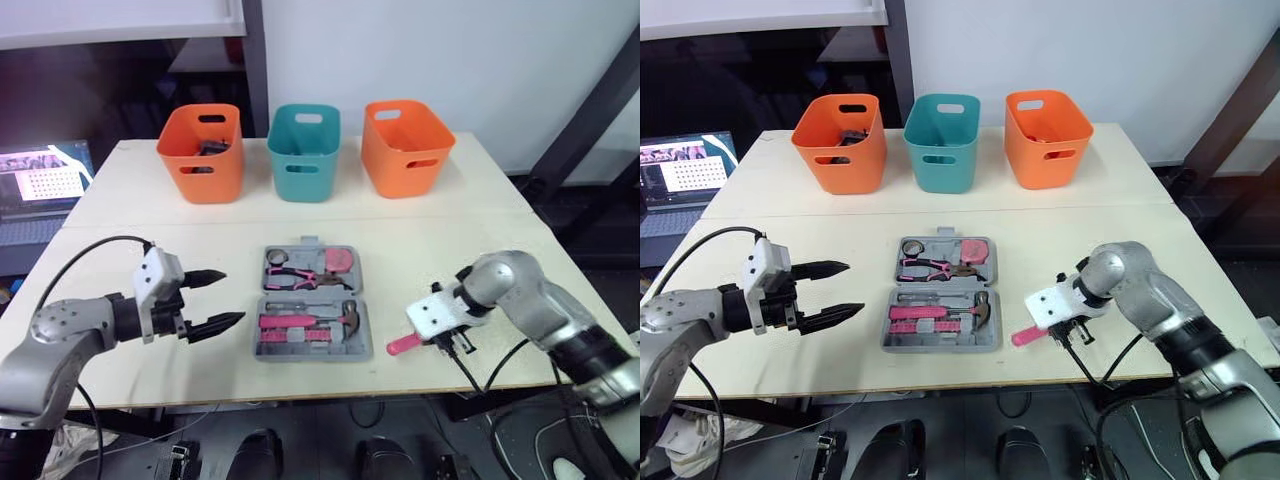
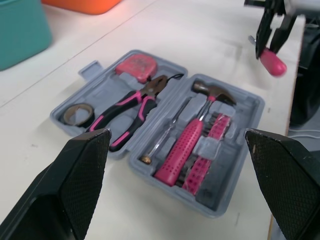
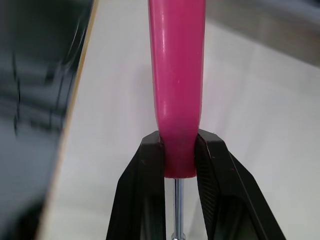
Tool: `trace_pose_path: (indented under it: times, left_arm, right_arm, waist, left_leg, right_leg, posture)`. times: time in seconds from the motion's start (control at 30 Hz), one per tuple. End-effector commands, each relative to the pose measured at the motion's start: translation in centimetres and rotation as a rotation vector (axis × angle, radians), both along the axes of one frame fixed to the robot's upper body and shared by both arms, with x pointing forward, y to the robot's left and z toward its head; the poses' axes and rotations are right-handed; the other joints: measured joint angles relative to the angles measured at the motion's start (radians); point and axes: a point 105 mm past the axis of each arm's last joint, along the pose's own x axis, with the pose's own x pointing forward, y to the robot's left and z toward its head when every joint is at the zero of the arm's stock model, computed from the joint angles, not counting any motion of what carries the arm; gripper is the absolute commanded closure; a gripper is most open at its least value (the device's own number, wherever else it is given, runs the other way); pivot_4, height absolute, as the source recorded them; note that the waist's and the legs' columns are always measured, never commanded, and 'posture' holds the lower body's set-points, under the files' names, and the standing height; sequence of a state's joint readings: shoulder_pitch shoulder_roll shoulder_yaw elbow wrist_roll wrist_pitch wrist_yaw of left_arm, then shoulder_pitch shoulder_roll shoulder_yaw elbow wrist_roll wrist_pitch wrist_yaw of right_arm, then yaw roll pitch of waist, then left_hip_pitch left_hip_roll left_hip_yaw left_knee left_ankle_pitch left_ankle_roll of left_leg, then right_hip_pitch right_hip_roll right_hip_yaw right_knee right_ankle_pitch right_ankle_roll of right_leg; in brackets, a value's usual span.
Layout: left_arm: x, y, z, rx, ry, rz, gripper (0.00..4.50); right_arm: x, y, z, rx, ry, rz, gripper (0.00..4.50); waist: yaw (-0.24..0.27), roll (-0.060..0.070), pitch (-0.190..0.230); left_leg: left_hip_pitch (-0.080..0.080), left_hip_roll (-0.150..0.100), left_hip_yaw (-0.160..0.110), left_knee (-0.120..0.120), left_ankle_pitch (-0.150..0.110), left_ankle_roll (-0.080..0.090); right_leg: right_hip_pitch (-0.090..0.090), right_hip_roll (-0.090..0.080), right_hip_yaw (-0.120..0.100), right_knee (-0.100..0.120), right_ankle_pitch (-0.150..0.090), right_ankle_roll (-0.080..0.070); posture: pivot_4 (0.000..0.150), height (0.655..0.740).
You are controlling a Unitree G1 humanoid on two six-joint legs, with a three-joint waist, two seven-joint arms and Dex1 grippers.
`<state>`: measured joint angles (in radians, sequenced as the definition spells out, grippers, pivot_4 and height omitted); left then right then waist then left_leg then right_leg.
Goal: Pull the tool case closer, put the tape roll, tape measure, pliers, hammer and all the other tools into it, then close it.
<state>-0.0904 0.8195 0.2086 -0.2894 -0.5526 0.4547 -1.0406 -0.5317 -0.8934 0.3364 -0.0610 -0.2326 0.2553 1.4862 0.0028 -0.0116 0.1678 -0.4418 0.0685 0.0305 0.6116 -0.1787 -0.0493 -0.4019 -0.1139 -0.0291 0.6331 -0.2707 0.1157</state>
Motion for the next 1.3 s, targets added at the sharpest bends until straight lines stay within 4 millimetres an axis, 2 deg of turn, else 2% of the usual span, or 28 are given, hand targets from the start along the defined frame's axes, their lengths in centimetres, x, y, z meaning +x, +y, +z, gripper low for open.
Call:
trace_pose_path:
  times: [0.03,0.13,0.23,0.4,0.77,1.0,1.07,1.1,1.13,1.27,1.3]
  left_arm:
    - [0.2,-0.1,0.7,0.002,-0.027,-0.016,0.0]
    - [0.4,-0.3,0.8,0.003,-0.029,-0.028,0.0]
    - [0.7,-0.4,1.0,0.009,-0.038,-0.036,0.0]
    - [0.8,-0.2,1.2,0.014,-0.049,-0.036,0.0]
    - [0.6,-0.4,1.2,0.017,-0.058,-0.041,0.0]
    - [0.7,-0.6,1.2,0.014,-0.062,-0.053,0.0]
    - [0.7,-0.7,1.3,0.012,-0.063,-0.057,0.0]
    - [0.8,-0.7,1.3,0.012,-0.064,-0.059,0.0]
    - [0.7,-0.7,1.4,0.006,-0.065,-0.066,0.0]
    - [0.7,-0.8,1.6,-0.005,-0.077,-0.083,0.0]
    - [0.8,-0.8,1.7,-0.005,-0.079,-0.084,0.0]
  right_arm:
    - [1.7,-0.6,2.3,0.173,-0.046,-0.424,4.18]
    - [3.0,-2.4,1.8,0.244,-0.041,-0.778,4.18]
    - [3.6,-2.3,1.2,0.401,0.013,-1.055,4.18]
    - [3.6,-2.1,-1.0,0.46,0.041,-1.248,4.18]
    - [4.0,-1.2,-4.9,0.409,0.028,-1.24,4.18]
    - [4.3,-1.1,-5.7,0.398,0.05,-1.224,4.18]
    - [4.3,-1.0,-5.7,0.406,0.063,-1.224,3.15]
    - [4.3,-1.1,-5.7,0.407,0.062,-1.221,2.89]
    - [4.3,-1.2,-5.6,0.414,0.068,-1.224,2.37]
    - [4.7,-1.6,-3.7,0.457,0.024,-1.207,0.44]
    - [4.7,-1.8,-3.1,0.466,0.007,-1.204,0.07]
  waist:
    - [-0.003,0.0,0.0]
    - [0.002,0.0,0.0]
    - [0.007,-0.001,0.0]
    - [0.008,-0.001,0.0]
    - [0.005,-0.006,-0.004]
    - [0.001,-0.015,-0.009]
    - [0.001,-0.016,-0.01]
    - [0.002,-0.014,-0.009]
    - [0.002,-0.014,-0.009]
    - [0.001,-0.013,-0.008]
    - [0.003,-0.012,-0.008]
  left_leg:
    - [0.0,0.0,0.0,0.0,0.0,0.0]
    - [-0.001,0.0,0.0,0.001,0.0,0.0]
    - [-0.002,0.0,0.0,0.0,0.0,0.0]
    - [-0.003,0.0,0.0,0.0,0.0,0.0]
    - [-0.001,0.0,0.0,0.0,0.0,0.0]
    - [0.0,0.0,-0.001,0.0,0.0,0.0]
    - [0.0,0.0,-0.001,0.0,0.0,0.0]
    - [0.0,0.0,-0.001,0.0,0.0,0.0]
    - [-0.001,0.0,-0.001,0.0,0.0,0.0]
    - [-0.001,0.0,-0.001,0.0,0.0,0.0]
    - [-0.001,0.0,-0.001,0.0,0.0,0.0]
  right_leg:
    - [0.0,0.0,0.0,0.0,0.0,0.0]
    - [-0.001,0.0,0.0,0.0,0.0,-0.001]
    - [-0.002,0.0,0.0,0.0,0.0,-0.001]
    - [-0.002,0.0,0.0,0.0,0.001,-0.001]
    - [0.001,0.0,0.0,0.0,0.0,-0.001]
    - [0.002,0.0,-0.001,-0.001,0.0,-0.001]
    - [0.003,0.0,-0.001,-0.001,0.0,-0.001]
    - [0.002,0.0,-0.001,-0.001,0.0,-0.001]
    - [0.002,0.0,-0.001,-0.001,0.0,-0.001]
    - [0.002,0.0,-0.001,-0.001,0.0,-0.001]
    - [0.001,0.0,-0.001,-0.001,0.0,-0.001]
  posture:
    - [0.15,0.74]
    - [0.15,0.74]
    - [0.15,0.74]
    - [0.15,0.74]
    - [0.15,0.74]
    - [0.15,0.74]
    - [0.15,0.74]
    - [0.15,0.74]
    - [0.15,0.74]
    - [0.15,0.74]
    - [0.15,0.74]
